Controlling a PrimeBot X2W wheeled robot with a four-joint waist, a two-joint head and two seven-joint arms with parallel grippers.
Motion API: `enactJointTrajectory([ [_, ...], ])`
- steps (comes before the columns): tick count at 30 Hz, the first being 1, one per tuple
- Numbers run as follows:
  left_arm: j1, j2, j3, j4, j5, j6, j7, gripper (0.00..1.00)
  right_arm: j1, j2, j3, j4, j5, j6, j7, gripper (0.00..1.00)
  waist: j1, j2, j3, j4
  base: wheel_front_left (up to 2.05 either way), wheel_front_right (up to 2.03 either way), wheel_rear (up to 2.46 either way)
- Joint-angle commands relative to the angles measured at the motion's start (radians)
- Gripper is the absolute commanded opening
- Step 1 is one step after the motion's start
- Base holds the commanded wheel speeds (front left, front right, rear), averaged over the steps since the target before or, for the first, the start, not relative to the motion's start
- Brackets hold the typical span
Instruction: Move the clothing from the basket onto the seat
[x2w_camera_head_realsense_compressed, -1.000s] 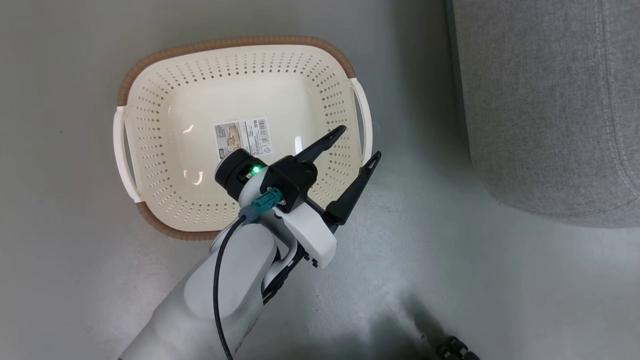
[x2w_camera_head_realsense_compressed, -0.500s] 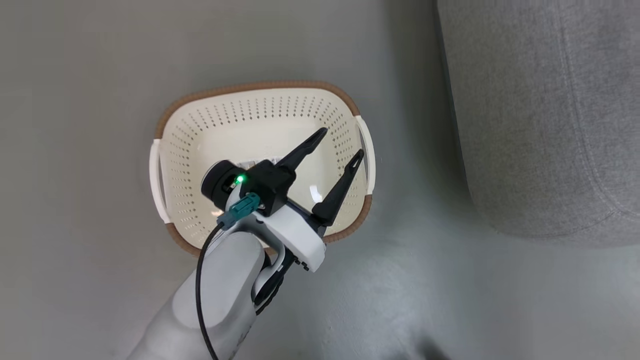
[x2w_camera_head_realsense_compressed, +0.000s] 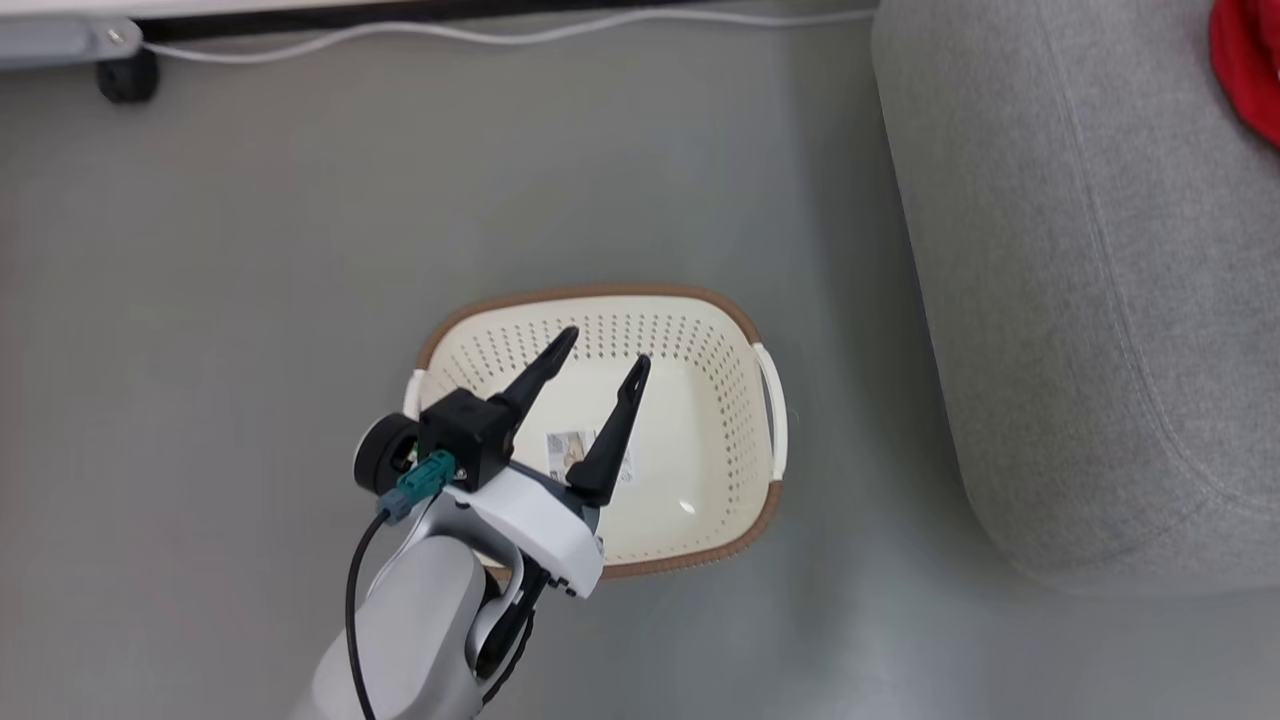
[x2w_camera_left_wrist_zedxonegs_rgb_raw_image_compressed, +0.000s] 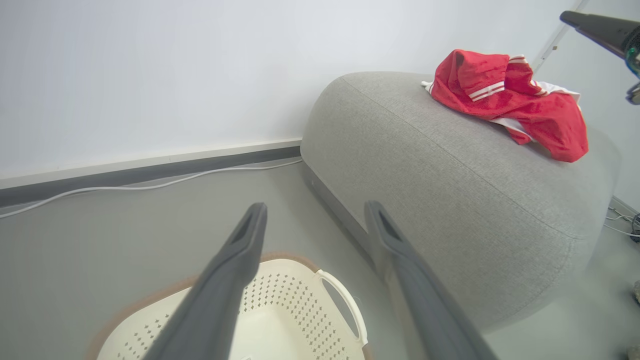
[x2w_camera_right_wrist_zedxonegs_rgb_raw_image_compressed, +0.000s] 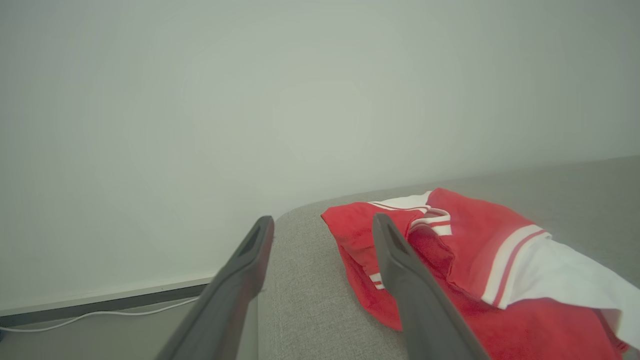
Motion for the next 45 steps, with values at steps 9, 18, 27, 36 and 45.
enactJointTrajectory([
  [9,0.093,0.005,0.122,-0.013,0.034,0.002,-0.006,1.0,0.154,-0.004,0.064,-0.086,0.004,0.003,-0.005,1.0,0.0,0.0,-0.176,0.086,0.0,0.0,0.0],
  [18,0.186,0.005,0.259,-0.008,0.091,0.004,-0.006,1.0,0.283,0.025,0.128,-0.131,0.004,0.003,-0.005,1.0,0.0,0.0,-0.285,0.121,0.0,0.0,0.0],
  [27,0.273,0.007,0.4,-0.028,0.137,0.011,-0.006,1.0,0.393,0.067,0.178,-0.181,-0.032,0.003,-0.005,1.0,0.0,0.0,-0.376,0.136,0.0,0.0,0.0],
  [36,0.333,0.008,0.507,-0.077,0.184,0.034,-0.006,1.0,0.478,0.117,0.168,-0.233,-0.08,0.003,-0.005,1.0,0.0,0.0,-0.406,0.148,0.0,0.0,0.0],
  [45,0.396,0.005,0.543,-0.136,0.191,0.048,-0.006,1.0,0.573,0.162,0.094,-0.295,-0.137,0.003,-0.005,1.0,0.0,0.0,-0.413,0.153,0.0,0.0,0.0],
])
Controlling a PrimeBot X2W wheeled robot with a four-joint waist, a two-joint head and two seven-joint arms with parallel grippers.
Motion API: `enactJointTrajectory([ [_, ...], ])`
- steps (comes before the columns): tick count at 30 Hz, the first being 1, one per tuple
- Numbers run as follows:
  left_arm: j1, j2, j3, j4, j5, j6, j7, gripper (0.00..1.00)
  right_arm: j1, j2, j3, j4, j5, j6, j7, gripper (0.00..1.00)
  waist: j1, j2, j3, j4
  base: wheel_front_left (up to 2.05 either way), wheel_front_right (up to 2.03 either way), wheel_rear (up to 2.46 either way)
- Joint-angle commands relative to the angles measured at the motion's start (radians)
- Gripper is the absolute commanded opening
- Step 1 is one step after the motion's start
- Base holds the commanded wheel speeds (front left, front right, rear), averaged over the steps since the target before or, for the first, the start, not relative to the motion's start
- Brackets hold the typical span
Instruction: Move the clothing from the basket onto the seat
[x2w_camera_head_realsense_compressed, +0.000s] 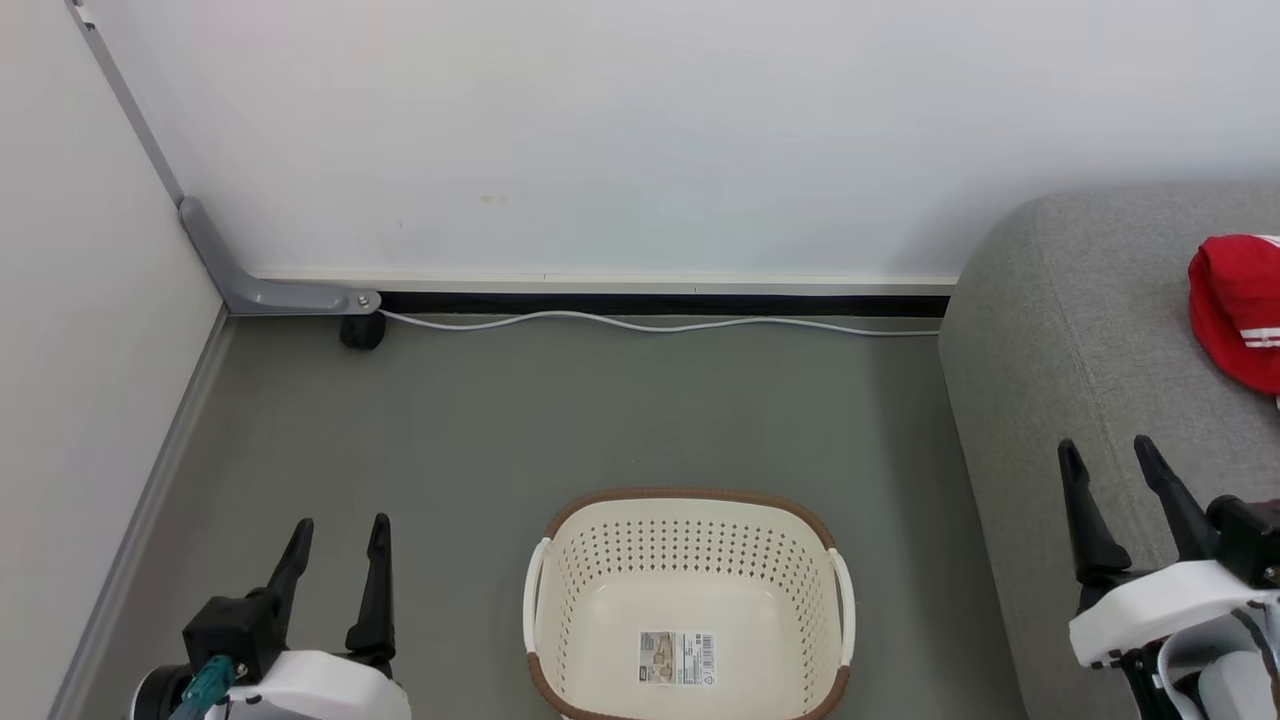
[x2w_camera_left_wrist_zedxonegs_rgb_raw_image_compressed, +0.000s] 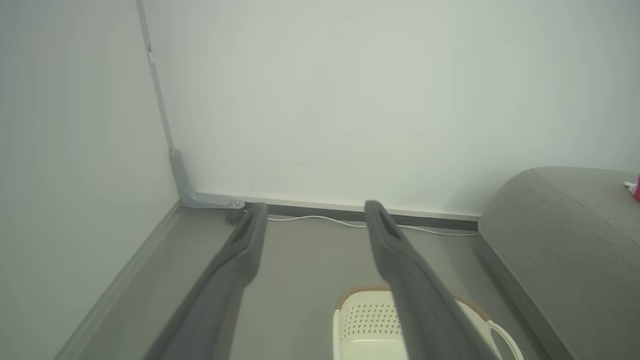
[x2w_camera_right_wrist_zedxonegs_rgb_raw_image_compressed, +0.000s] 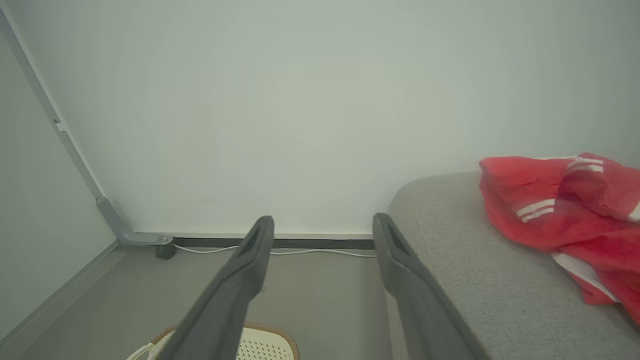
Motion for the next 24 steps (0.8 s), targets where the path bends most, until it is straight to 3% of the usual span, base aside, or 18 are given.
enactJointTrajectory([
  [1,-0.005,0.009,0.029,-0.035,0.002,0.008,-0.006,1.0,0.006,-0.004,0.014,-0.038,-0.015,0.003,-0.006,1.0,0.0,-0.0001,-0.001,-0.002,0.0,0.0,0.0],
  [24,0.034,0.009,-0.031,-0.067,-0.015,0.024,-0.006,1.0,0.033,0.019,0.004,-0.042,-0.062,0.003,-0.006,1.0,0.0,-0.0001,0.006,-0.022,0.0,0.0,0.0],
])
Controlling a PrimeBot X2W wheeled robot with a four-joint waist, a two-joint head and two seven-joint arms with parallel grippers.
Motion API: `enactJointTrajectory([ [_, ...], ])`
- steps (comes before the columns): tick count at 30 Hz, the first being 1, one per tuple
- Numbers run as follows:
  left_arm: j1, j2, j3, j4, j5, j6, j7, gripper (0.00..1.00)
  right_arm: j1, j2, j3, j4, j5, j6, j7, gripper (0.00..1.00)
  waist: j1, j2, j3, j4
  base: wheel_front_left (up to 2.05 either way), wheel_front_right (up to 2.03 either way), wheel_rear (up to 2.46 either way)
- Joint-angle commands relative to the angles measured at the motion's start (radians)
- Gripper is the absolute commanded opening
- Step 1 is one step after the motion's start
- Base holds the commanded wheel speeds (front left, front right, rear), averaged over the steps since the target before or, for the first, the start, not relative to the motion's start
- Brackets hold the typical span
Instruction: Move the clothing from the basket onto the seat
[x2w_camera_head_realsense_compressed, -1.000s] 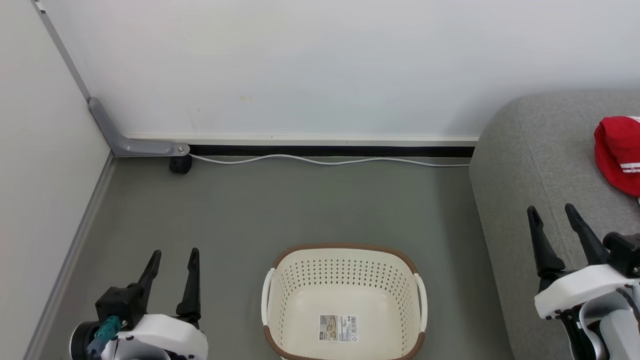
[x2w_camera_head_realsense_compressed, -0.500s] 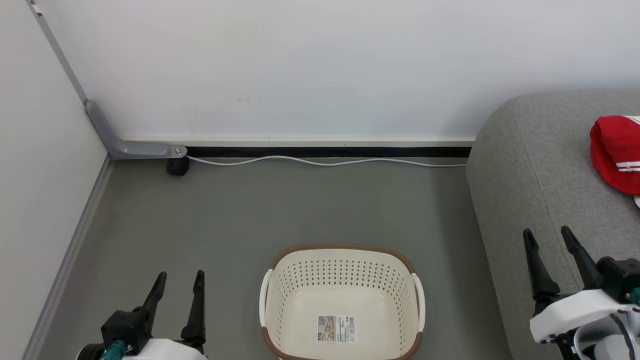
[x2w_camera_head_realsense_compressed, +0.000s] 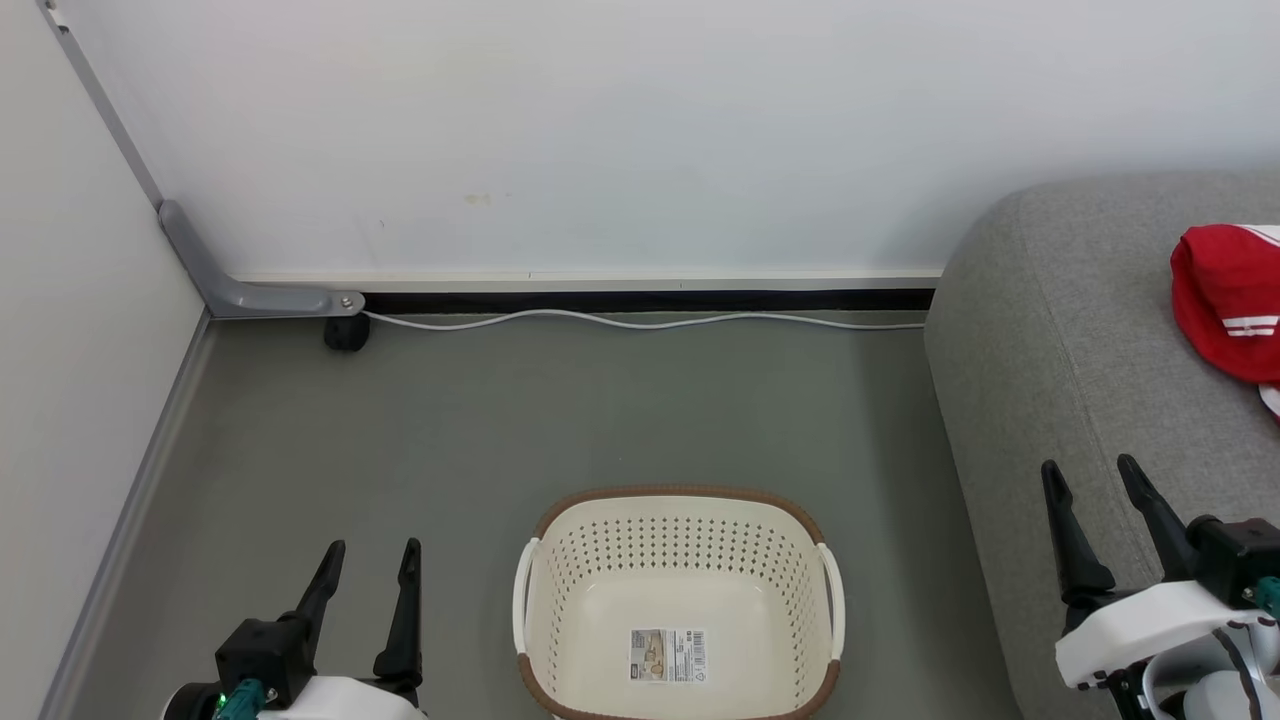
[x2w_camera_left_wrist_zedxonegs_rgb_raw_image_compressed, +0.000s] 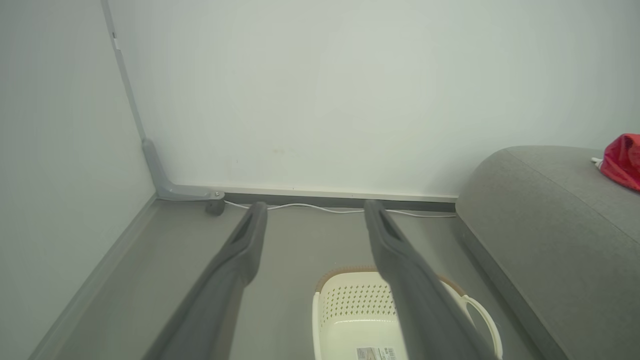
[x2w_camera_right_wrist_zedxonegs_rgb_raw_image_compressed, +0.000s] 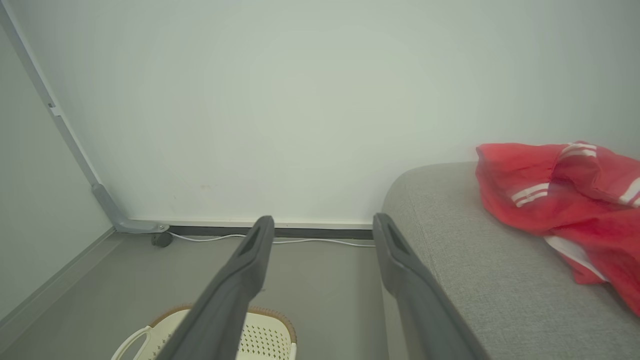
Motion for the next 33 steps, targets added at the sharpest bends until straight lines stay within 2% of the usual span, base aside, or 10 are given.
enactJointTrajectory([
  [1,-0.022,0.008,0.027,-0.028,-0.008,0.009,-0.006,1.0,-0.01,-0.014,0.016,-0.016,-0.002,0.003,-0.006,1.0,0.0,0.0,0.0,-0.002,0.0,0.0,0.0],
  [12,-0.022,0.008,0.013,-0.023,-0.03,0.002,-0.006,1.0,-0.014,-0.017,0.024,-0.003,-0.001,0.003,-0.006,1.0,0.0,0.0,0.003,-0.008,0.0,0.0,0.0],
  [13,-0.023,0.008,0.01,-0.02,-0.044,-0.004,-0.006,0.0,-0.014,-0.017,0.025,-0.002,-0.001,0.003,-0.006,0.0,0.0,0.0,0.003,-0.008,0.0,0.0,0.0],
  [14,0.0,-0.001,-0.017,0.009,-0.04,-0.002,0.0,0.0,0.001,0.002,0.008,0.025,0.0,0.0,0.0,0.0,0.0,0.0,0.003,-0.008,0.0,0.0,0.0],
  [18,0.02,-0.011,-0.018,0.055,-0.044,-0.002,0.002,0.0,0.037,0.033,0.014,0.065,0.004,0.0,0.002,0.0,0.0,0.0,0.004,-0.009,0.0,0.0,0.0],
  [24,0.013,-0.01,-0.007,0.05,-0.109,-0.005,0.022,0.0,0.038,0.039,0.002,0.054,0.065,0.0,0.021,0.0,0.0022,0.0,0.002,-0.009,0.0,0.0,0.0],
  [28,0.01,-0.009,-0.002,0.044,-0.153,-0.007,0.033,0.0,0.039,0.043,-0.005,0.046,0.107,0.0,0.032,0.0,0.0004,0.0,0.003,-0.01,0.0,0.0,0.0],
  [33,0.005,-0.008,0.004,0.038,-0.209,-0.01,0.047,0.0,0.039,0.048,-0.014,0.037,0.159,0.0,0.047,0.0,0.0001,0.0,0.004,-0.01,0.0,0.0,0.0],
])
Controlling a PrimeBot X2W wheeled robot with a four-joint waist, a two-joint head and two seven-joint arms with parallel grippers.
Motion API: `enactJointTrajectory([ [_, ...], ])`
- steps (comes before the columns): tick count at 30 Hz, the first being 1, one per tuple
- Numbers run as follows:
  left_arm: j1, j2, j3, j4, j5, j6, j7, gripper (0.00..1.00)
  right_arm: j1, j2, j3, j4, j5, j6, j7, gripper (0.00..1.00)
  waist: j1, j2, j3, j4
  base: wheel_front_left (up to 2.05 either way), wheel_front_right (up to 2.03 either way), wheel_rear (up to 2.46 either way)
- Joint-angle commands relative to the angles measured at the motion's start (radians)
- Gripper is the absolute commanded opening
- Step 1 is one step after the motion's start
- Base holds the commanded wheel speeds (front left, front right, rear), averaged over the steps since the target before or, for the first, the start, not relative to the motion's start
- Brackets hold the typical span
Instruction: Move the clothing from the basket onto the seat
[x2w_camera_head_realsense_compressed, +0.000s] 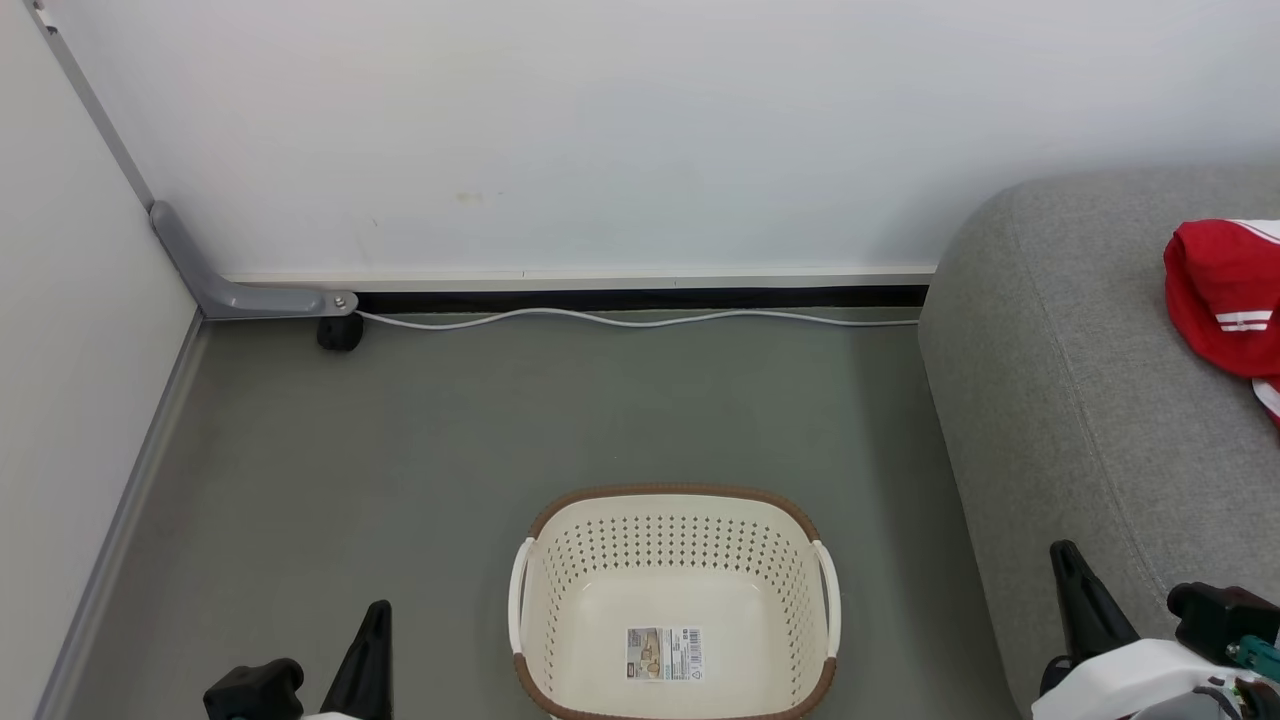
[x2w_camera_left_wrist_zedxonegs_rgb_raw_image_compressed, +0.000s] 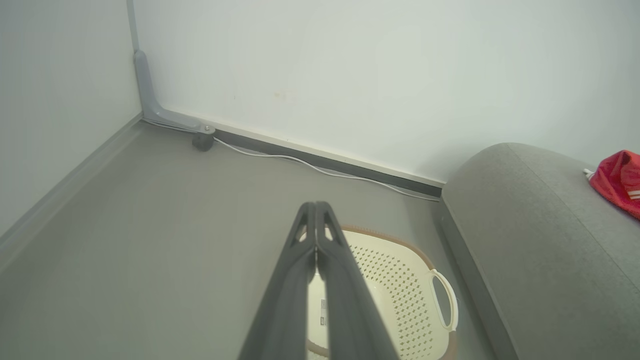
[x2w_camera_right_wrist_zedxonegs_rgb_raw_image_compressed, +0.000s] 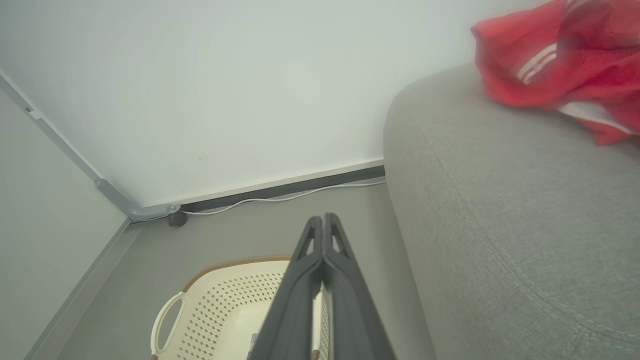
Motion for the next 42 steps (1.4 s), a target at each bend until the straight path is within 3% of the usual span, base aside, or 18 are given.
enactJointTrajectory([
  [1,-0.038,0.011,0.013,-0.031,-0.033,-0.005,0.005,0.0,-0.032,-0.011,-0.013,-0.03,0.032,0.0,0.008,0.0,-0.0002,-0.0001,0.0,0.0,0.0,0.0,0.0],
  [42,-0.077,0.017,0.07,-0.077,-0.47,-0.026,0.122,0.0,-0.029,0.028,-0.084,-0.102,0.447,0.001,0.126,0.0,-0.0002,-0.0001,0.001,-0.004,0.0,0.0,0.0],
])
